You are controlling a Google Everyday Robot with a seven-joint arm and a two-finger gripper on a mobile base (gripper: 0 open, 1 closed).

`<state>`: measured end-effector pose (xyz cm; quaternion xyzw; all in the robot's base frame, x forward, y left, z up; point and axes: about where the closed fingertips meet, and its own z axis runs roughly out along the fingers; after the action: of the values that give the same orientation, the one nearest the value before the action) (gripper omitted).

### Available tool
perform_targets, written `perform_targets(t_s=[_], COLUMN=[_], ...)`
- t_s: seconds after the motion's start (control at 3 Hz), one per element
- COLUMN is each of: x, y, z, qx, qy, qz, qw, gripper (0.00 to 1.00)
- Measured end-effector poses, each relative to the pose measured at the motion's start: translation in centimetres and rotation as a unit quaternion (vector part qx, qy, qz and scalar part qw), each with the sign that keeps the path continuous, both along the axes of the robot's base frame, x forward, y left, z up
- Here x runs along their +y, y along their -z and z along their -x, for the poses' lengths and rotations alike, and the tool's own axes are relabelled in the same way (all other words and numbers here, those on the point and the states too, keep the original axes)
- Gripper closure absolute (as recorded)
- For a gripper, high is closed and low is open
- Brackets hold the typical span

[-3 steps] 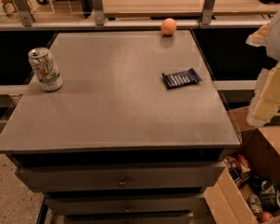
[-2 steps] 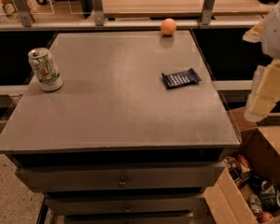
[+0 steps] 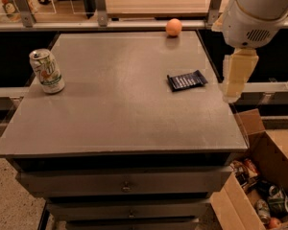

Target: Move rxbar blueberry near 7up can

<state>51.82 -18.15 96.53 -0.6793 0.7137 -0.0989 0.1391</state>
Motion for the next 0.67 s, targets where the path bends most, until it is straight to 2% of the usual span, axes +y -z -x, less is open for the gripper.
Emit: perform_targets(t_s=[0.33,0.67], x=[1.1,1.7], y=[1.3,3.0], z=[-3.2,-5.7], qx=[0.003,0.011], qy=[-0.037,-0.06], qz=[0.022,0.03], qw=[0.9991,0.9977], gripper=[0.0,0.0])
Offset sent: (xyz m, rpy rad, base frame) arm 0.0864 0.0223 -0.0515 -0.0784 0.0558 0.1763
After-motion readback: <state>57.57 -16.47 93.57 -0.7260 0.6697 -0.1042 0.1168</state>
